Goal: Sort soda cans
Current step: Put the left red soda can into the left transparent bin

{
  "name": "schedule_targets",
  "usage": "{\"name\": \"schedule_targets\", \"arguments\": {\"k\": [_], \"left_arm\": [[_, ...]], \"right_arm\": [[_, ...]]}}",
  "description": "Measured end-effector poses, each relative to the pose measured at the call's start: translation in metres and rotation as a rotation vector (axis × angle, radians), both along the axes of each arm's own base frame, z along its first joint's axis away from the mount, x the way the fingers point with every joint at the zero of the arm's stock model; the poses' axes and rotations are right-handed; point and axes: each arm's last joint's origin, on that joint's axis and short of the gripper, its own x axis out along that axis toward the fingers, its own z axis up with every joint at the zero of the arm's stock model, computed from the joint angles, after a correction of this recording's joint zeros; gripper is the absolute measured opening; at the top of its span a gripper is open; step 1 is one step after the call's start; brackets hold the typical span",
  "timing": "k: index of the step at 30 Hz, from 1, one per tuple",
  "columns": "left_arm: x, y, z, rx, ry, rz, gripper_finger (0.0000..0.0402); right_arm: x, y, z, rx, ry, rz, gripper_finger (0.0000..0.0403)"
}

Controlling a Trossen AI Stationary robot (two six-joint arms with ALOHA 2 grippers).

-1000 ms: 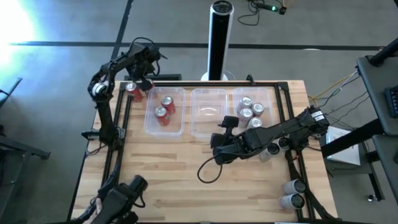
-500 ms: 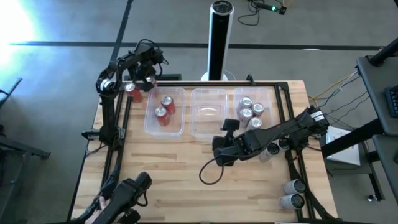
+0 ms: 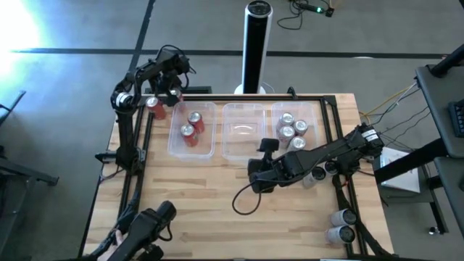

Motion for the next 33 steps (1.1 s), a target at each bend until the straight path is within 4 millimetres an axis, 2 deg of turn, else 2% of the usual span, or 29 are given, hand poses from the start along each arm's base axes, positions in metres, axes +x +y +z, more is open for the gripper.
{"name": "schedule_targets", "arguments": {"k": [4, 7, 11, 15, 19, 27, 33], "left_arm": [[0.0, -0.001, 0.011, 0.015, -0.024, -0.013, 0.0347], [0.002, 0.003, 0.032, 0.1, -0.073, 0.005, 0.0347], [0.007, 0.006, 0.062, 0.17, -0.234, 0.065, 0.0347], [0.009, 0.004, 0.078, 0.191, -0.333, 0.097, 0.0347], [0.006, -0.004, 0.073, 0.165, -0.32, 0.104, 0.0347], [-0.012, -0.018, 0.039, 0.086, -0.11, 0.073, 0.0347], [-0.013, -0.02, 0.038, 0.082, -0.094, 0.05, 0.0347]], "right_arm": [[0.0, 0.0, 0.0, -0.011, 0.012, 0.022, 0.0368], [0.0, -0.002, 0.005, -0.014, 0.001, 0.031, 0.0368], [-0.006, -0.006, 0.017, -0.016, -0.031, 0.029, 0.0368], [-0.013, -0.008, 0.026, 0.0, -0.066, 0.008, 0.0368], [-0.021, -0.011, 0.027, 0.014, -0.074, -0.028, 0.0368], [-0.037, -0.016, 0.012, 0.026, -0.053, -0.092, 0.0368], [-0.041, -0.017, 0.007, 0.036, -0.056, -0.12, 0.0368]]}}
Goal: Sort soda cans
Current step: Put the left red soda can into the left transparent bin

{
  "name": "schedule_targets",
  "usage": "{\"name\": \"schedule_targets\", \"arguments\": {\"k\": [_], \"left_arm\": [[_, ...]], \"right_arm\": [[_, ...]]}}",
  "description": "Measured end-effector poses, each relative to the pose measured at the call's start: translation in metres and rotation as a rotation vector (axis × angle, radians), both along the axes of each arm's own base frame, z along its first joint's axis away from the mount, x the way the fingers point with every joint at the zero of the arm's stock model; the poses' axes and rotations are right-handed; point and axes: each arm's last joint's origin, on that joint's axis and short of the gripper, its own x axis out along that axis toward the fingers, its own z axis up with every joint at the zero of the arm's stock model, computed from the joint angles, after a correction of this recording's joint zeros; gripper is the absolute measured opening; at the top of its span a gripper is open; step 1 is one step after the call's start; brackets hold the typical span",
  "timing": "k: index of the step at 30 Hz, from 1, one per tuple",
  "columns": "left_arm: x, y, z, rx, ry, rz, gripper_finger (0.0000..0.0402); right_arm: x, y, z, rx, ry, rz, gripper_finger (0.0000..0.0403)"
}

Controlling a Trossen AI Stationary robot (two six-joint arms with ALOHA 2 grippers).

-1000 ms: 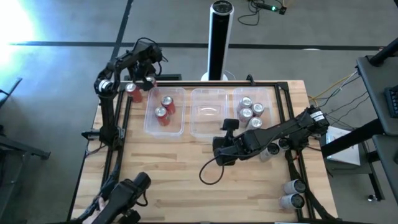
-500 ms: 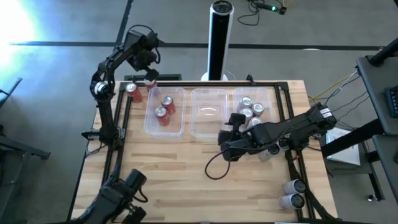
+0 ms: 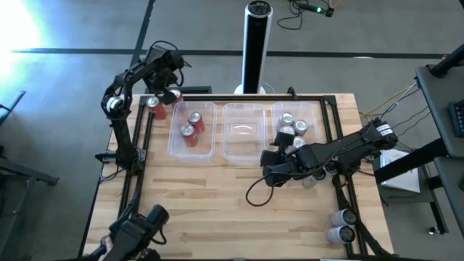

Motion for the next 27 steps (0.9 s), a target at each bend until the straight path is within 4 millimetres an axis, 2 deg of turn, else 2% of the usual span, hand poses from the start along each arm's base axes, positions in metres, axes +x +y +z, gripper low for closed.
{"name": "schedule_targets", "arguments": {"k": [12, 20, 27], "left_arm": [[0.0, -0.003, -0.008, -0.091, 0.017, -0.132, 0.0347], [0.004, 0.005, -0.031, -0.17, 0.098, -0.171, 0.0347], [0.005, 0.009, -0.039, -0.163, 0.106, -0.18, 0.0347]], "right_arm": [[0.0, 0.0, 0.0, -0.012, 0.016, 0.026, 0.0368], [0.001, -0.003, 0.0, -0.014, 0.019, 0.023, 0.0368], [0.001, -0.004, 0.0, -0.018, 0.024, 0.028, 0.0368]]}}
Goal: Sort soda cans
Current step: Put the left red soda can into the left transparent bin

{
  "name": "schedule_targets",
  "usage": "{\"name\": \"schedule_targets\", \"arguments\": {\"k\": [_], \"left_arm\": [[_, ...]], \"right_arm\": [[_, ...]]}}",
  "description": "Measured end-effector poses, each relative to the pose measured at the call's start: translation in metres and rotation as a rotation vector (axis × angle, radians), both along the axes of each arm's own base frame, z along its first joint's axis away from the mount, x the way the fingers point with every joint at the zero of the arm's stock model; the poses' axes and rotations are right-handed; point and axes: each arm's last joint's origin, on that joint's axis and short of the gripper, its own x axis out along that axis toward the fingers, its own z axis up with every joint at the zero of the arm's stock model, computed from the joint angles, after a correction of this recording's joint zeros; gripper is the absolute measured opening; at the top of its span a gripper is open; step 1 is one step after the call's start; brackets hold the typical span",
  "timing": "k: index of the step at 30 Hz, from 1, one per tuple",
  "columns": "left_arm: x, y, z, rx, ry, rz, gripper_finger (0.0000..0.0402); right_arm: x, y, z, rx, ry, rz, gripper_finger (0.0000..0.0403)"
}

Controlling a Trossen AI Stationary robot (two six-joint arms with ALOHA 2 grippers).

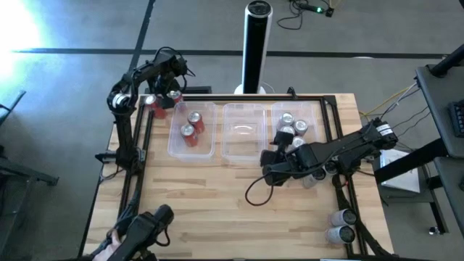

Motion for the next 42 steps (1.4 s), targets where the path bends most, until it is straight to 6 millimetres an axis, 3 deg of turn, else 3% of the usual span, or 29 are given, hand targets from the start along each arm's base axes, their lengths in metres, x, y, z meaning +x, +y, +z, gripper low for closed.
{"name": "schedule_targets", "arguments": {"k": [13, 21, 35, 42], "left_arm": [[0.001, 0.003, -0.009, -0.043, 0.03, -0.036, 0.0346], [0.001, 0.003, -0.011, -0.049, 0.052, -0.049, 0.0326], [0.002, 0.006, -0.015, -0.046, 0.069, -0.044, 0.0324], [0.005, 0.004, -0.014, -0.036, 0.061, -0.034, 0.0295]], "right_arm": [[0.0, 0.0, 0.0, -0.019, 0.026, 0.042, 0.0368], [-0.003, -0.003, 0.002, -0.046, 0.071, 0.095, 0.0368], [-0.029, -0.02, 0.036, -0.023, -0.029, 0.055, 0.0368], [-0.041, -0.025, 0.051, -0.04, -0.089, 0.042, 0.0368]]}}
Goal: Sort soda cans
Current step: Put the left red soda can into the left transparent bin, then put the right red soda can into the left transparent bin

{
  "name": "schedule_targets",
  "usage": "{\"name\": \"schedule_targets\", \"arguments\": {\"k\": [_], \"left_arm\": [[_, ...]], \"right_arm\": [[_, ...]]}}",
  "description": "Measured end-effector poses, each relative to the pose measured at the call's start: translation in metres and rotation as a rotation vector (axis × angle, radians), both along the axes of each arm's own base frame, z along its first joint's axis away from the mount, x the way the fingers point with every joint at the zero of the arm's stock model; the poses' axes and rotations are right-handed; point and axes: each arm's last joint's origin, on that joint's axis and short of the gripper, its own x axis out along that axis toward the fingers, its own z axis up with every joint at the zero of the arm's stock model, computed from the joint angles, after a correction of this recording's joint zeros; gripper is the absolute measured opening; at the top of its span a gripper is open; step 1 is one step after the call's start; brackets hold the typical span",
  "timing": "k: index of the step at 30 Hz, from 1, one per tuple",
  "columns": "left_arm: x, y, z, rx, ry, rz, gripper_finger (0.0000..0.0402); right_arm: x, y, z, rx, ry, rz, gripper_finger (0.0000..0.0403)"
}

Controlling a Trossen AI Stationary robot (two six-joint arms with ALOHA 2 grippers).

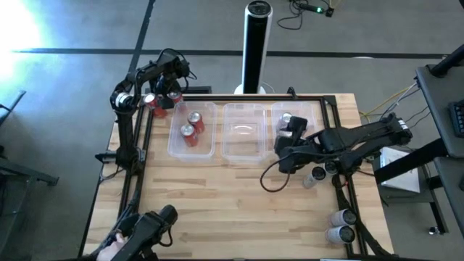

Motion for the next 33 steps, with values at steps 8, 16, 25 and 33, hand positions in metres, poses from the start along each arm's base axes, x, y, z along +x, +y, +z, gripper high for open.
{"name": "schedule_targets", "arguments": {"k": [8, 16, 25, 33], "left_arm": [[0.002, -0.004, 0.005, 0.02, -0.011, 0.002, 0.0276], [0.01, -0.009, 0.009, 0.03, -0.054, 0.011, 0.0273], [0.012, -0.01, 0.012, 0.071, -0.044, 0.044, 0.0274], [0.019, -0.002, 0.052, 0.198, -0.223, 0.16, 0.0296]], "right_arm": [[-0.003, -0.001, 0.004, 0.003, -0.04, -0.033, 0.0368], [-0.002, -0.001, -0.003, 0.01, -0.031, -0.053, 0.0368], [-0.002, -0.001, -0.012, 0.001, 0.001, -0.052, 0.0368], [-0.003, -0.001, -0.017, -0.016, 0.033, -0.033, 0.0368]]}}
